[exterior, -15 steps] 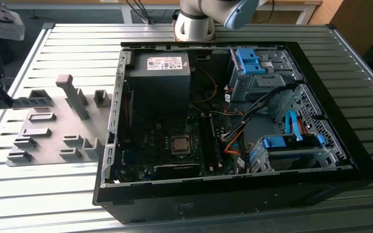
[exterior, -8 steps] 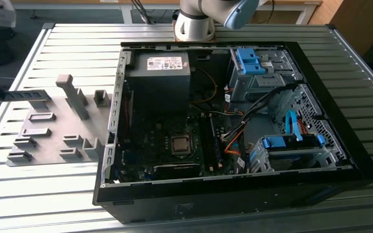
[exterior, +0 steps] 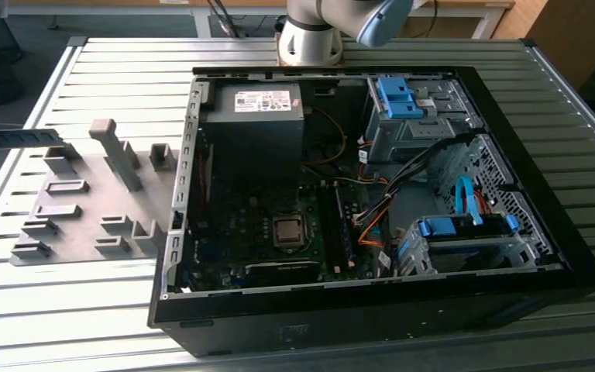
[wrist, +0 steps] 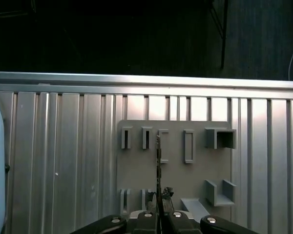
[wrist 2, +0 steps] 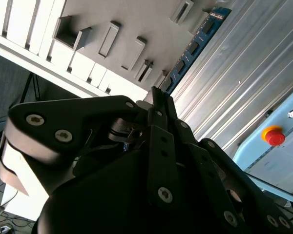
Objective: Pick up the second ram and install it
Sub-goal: 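Pick up the second ram and move it above second insertion slot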
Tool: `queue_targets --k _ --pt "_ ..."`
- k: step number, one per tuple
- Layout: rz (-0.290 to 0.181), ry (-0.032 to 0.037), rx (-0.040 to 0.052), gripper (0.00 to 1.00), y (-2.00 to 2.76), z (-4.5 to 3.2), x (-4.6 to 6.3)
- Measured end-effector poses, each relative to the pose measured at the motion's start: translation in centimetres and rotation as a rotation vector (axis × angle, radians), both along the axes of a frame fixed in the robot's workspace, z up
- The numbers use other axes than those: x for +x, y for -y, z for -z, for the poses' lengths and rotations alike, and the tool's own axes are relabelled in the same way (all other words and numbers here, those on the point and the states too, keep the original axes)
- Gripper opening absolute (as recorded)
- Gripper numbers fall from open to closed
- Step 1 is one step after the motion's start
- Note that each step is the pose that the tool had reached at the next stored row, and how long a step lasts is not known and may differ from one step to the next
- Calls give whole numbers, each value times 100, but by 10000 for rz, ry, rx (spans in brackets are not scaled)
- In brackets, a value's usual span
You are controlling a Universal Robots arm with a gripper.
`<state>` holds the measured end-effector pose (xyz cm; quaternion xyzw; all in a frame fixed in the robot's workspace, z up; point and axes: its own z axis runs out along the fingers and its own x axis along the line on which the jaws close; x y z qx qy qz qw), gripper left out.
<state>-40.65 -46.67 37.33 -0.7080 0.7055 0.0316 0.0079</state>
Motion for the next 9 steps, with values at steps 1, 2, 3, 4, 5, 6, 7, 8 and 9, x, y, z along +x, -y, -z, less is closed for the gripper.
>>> queue_targets --k 1,2,3,4,5,6,7,8,9 --pt "0 0 0 14 0 -26 0" --pt "0 -1 -1 14 0 -55 0" --pt "-1 -1 -1 14 -1 -82 0" --pt "-1 -1 -1 14 -1 -112 0" --pt "0 1 0 14 -1 -141 0" --pt "0 0 -1 14 -1 -168 0" --pt "0 0 -1 14 -2 -195 0" --pt "0 0 -1 14 -2 -223 0" --pt "0 2 0 14 -2 -252 0"
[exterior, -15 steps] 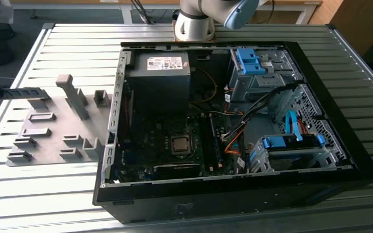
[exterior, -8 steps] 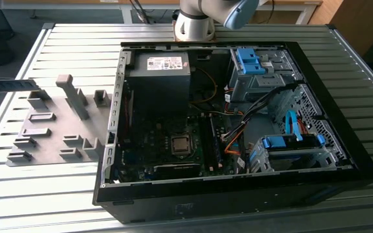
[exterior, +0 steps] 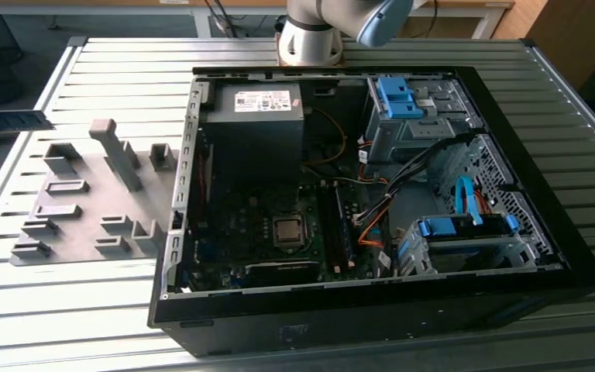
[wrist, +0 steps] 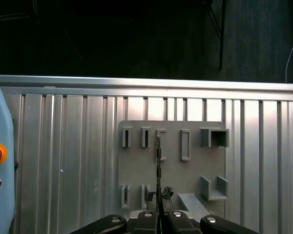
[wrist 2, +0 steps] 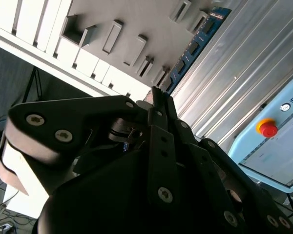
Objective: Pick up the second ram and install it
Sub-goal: 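Pick up the second ram and move it above second insertion slot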
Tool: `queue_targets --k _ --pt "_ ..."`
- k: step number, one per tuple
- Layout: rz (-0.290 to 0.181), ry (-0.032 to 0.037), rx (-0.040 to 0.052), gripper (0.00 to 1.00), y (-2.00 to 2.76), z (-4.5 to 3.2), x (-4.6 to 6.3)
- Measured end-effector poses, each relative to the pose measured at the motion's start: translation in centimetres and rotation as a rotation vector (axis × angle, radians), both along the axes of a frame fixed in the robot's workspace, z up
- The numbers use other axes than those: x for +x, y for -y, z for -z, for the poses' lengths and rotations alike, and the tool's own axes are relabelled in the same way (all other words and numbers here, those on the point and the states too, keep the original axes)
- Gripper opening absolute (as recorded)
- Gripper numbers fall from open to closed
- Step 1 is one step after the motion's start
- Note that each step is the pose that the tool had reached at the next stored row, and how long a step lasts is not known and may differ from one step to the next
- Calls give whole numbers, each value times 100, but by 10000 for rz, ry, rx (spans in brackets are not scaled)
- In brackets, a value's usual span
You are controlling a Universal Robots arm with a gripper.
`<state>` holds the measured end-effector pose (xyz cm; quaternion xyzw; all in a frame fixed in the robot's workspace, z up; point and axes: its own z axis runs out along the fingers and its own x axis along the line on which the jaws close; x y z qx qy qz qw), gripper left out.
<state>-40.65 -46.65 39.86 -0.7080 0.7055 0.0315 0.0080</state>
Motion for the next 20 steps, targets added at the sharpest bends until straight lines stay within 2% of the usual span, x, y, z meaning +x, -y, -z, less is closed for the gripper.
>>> queue_targets --k 5,14,20 --pt "1 -1 -1 14 0 -113 0" --pt "1 -1 0 14 -1 -116 1" --pt "0 -1 0 14 0 -116 67"
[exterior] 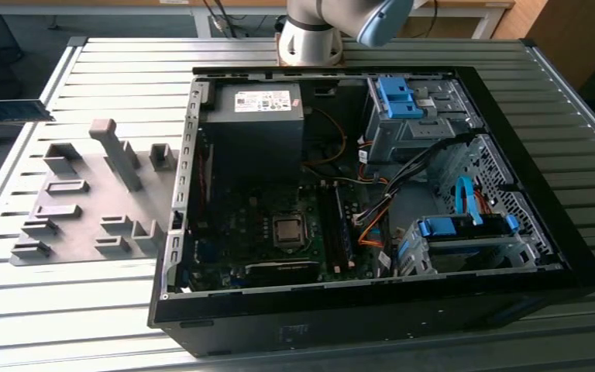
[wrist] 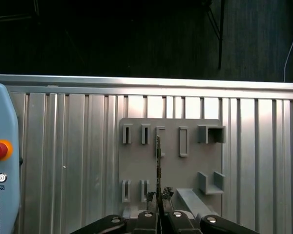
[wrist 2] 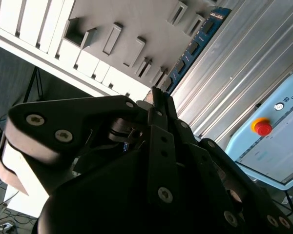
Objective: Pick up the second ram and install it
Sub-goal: 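Pick up the second ram and move it above second insertion slot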
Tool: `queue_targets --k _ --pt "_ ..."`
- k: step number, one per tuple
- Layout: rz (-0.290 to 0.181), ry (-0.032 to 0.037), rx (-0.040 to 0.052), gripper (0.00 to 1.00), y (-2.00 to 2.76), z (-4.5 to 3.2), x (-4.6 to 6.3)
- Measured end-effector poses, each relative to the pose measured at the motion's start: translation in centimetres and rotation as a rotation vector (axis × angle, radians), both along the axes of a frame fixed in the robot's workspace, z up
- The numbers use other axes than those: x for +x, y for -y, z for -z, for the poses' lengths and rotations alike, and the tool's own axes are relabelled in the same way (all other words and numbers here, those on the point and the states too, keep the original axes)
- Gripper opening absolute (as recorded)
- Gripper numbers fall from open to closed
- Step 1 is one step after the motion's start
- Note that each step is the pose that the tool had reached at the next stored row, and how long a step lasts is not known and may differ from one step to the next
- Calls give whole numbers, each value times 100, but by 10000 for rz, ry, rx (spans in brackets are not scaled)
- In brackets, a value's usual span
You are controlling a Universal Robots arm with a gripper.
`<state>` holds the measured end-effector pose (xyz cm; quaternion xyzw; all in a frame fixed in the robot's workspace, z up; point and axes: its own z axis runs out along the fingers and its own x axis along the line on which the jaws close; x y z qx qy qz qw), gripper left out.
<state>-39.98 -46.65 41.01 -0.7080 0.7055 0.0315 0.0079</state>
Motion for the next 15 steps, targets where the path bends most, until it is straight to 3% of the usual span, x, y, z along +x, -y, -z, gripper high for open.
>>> queue_targets --k 15 --pt "0 1 1 14 0 1 237"
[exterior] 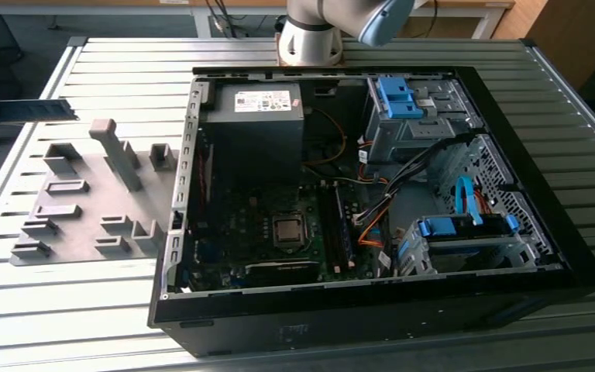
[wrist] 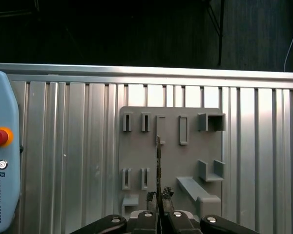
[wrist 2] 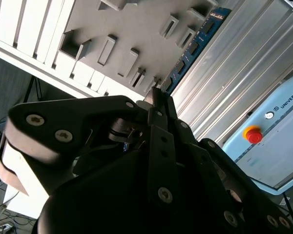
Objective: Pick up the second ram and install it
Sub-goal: 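Pick up the second ram and move it above second insertion slot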
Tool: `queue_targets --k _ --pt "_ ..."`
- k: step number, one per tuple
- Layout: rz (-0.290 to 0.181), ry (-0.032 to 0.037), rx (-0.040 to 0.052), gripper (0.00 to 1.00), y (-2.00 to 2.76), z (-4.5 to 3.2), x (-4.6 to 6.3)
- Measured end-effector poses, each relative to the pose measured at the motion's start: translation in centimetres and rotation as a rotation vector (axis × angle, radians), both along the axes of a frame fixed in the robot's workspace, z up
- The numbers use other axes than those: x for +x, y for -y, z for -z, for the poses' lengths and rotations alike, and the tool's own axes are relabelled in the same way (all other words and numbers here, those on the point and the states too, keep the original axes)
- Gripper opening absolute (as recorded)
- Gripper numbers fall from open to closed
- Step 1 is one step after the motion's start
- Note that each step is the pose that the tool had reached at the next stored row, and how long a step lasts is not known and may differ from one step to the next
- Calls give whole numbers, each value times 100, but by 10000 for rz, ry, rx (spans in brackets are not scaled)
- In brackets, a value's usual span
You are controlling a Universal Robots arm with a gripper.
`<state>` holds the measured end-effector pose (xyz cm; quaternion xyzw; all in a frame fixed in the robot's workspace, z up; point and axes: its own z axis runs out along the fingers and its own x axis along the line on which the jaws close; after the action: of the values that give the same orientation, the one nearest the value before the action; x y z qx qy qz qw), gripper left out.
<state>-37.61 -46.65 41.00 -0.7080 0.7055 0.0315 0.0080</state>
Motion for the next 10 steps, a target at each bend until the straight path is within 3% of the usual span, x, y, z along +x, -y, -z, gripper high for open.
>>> queue_targets --k 10 --pt "0 0 0 14 0 0 196"
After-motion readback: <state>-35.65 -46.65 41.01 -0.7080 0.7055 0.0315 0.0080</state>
